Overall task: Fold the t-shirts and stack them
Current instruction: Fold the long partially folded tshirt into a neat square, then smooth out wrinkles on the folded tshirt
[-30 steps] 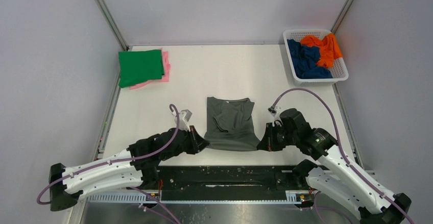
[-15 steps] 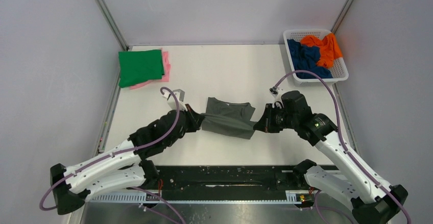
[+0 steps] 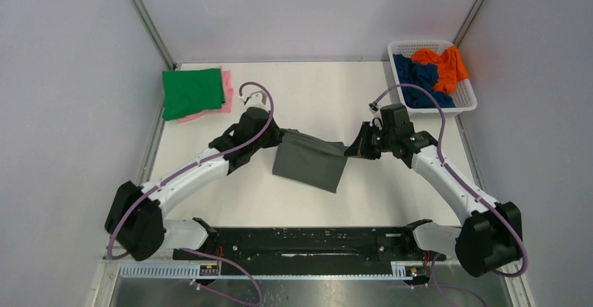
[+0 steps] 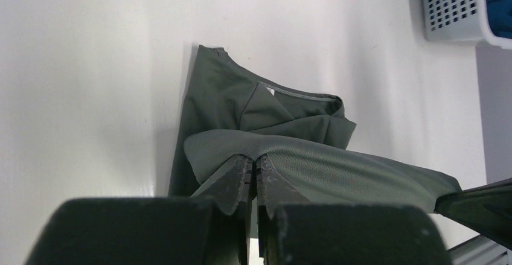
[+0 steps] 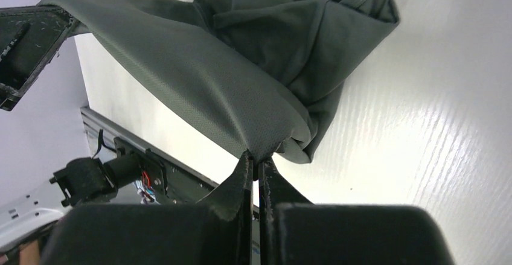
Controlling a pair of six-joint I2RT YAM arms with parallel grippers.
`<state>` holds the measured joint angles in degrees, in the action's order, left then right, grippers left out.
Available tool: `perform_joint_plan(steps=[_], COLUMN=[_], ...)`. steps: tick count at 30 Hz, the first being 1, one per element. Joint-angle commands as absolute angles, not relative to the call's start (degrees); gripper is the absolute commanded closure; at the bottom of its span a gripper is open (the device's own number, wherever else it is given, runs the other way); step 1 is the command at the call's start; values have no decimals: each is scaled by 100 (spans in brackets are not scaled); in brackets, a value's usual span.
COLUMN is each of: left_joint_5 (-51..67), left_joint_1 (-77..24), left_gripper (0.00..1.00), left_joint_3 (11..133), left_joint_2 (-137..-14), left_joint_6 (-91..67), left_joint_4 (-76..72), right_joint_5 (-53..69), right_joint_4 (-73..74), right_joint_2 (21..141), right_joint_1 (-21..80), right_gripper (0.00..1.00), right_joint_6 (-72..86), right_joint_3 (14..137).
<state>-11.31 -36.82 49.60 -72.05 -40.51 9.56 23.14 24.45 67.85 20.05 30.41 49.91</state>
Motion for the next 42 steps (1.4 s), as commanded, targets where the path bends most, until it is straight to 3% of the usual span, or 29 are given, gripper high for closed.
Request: perform_joint_plan(steps=[1, 11, 13, 15, 16, 17, 18, 19, 21, 22, 27, 33, 42], left_joint_5=[-1150, -650, -543, -430, -397, -362, -347, -366, -430, -384, 360, 1798, 2213], left_joint_1=[-3354, -2991, -2925, -2865, -2839, -2820, -2801, -2796, -2794, -2790, -2810, -2978, -3311], left_gripper=[100, 100, 98, 79, 62, 49, 43, 36, 4, 1, 1, 1, 1], left_joint_3=[5637, 6762, 6946, 7189, 7337, 7451, 7556, 7638, 7696, 7698, 7368, 6588, 6700], left_joint_2=[-7867, -9641, -9916, -10178, -10293, -10416, -10469, -10488, -10468, -10442, -10130, -9617, -9905], left_joint_6=[-3771, -3707, -3701, -3679, -3679, -3674, -3686, -3713, -3740, -3753, -3814, -4049, -4264], left_joint_4=[801, 1287, 1339, 1459, 1568, 1663, 1766, 1820, 1898, 1920, 1863, 1172, 751], right_joint_5=[2422, 2410, 2320, 2324, 2286, 2216, 2102, 1955, 1729, 1697, 1965, 3149, 3353], right_joint_4=[2219, 1864, 1795, 1717, 1721, 1727, 1765, 1804, 1925, 1951, 1708, 613, 62], right_joint_2=[7202, 8480, 8718, 8941, 9048, 9155, 9204, 9240, 9259, 9229, 8692, 7850, 7924], right_joint_1=[1654, 1324, 1277, 1236, 1225, 1218, 1221, 1222, 1224, 1226, 1237, 1496, 1768], right_gripper=[100, 100, 95, 75, 61, 40, 8, 2, 0, 1, 1, 1, 1], right_joint_6=[3060, 3062, 3083, 3058, 3034, 2996, 2952, 2935, 2922, 2897, 2886, 3162, 3455], right_joint_3=[5115, 5378, 5440, 5551, 5680, 5772, 5873, 5963, 6079, 6081, 5610, 4763, 4667])
